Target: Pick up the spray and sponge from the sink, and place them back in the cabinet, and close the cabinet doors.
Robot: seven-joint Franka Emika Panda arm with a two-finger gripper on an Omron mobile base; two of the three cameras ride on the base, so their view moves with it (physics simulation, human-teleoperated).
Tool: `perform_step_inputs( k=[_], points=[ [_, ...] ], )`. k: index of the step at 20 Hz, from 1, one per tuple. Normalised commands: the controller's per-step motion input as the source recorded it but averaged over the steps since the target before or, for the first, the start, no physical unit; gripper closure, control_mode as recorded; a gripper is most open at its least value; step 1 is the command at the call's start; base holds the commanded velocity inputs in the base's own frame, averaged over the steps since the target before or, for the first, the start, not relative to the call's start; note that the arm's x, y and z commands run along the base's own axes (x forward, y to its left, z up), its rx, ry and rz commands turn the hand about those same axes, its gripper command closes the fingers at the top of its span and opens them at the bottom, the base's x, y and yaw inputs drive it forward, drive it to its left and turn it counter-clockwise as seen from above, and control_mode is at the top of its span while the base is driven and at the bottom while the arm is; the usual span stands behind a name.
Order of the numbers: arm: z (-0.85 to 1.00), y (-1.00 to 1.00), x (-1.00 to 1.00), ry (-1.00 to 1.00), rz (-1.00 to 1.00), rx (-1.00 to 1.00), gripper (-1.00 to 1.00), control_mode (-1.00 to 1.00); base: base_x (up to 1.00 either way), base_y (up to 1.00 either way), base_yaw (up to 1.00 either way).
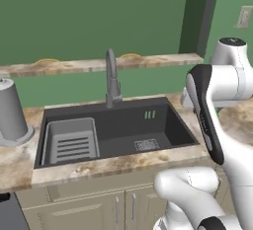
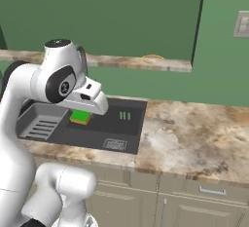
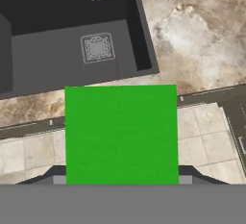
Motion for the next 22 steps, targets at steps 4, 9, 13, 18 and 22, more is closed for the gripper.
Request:
perform_step_inputs(
  k=[4, 9, 13, 18, 22],
  points=[
    [0.00, 0.00, 0.00, 0.00, 0.00, 0.00, 1.00, 1.00, -0.58, 0.00, -0.16],
    [0.00, 0.00, 0.00, 0.00, 0.00, 0.00, 1.00, 1.00, -0.41, 0.00, -0.32],
    [0.00, 0.00, 0.00, 0.00, 0.00, 0.00, 1.00, 1.00, -0.27, 0.01, -0.43],
    [0.00, 0.00, 0.00, 0.00, 0.00, 0.00, 1.00, 1.00, -0.21, 0.00, -0.52],
    [0.00, 0.00, 0.00, 0.00, 0.00, 0.00, 1.00, 1.00, -0.18, 0.00, -0.54]
  ],
)
